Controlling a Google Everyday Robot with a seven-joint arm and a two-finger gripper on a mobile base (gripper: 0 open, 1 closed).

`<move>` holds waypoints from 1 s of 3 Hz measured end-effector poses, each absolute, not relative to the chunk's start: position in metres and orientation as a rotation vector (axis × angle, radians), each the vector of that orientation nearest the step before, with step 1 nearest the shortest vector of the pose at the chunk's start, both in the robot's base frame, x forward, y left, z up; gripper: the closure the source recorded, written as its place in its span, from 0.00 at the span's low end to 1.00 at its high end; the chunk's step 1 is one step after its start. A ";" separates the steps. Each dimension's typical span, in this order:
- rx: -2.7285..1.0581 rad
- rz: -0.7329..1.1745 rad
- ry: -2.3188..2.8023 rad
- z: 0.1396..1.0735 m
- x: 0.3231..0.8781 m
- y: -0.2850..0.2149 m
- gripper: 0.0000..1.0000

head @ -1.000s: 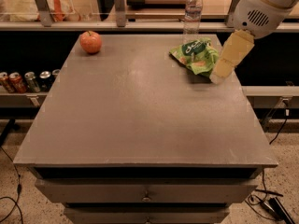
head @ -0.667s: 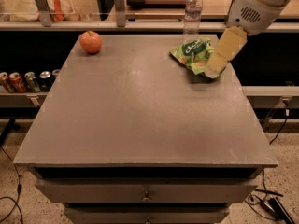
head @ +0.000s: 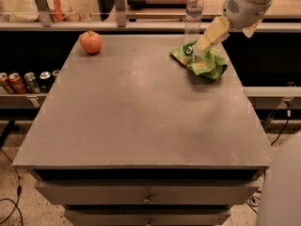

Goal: Pick green rice chip bag

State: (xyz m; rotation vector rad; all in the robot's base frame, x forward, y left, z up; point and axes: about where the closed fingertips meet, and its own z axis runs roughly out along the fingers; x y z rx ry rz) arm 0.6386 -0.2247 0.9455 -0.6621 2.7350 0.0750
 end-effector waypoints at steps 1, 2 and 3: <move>-0.432 0.097 2.803 0.927 0.668 -0.225 0.00; -0.268 0.076 2.837 0.907 0.692 -0.225 0.00; -0.189 0.050 2.868 0.887 0.711 -0.219 0.00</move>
Offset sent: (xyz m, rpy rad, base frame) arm 0.0780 -0.0037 -0.0553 0.0275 0.0872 -0.4295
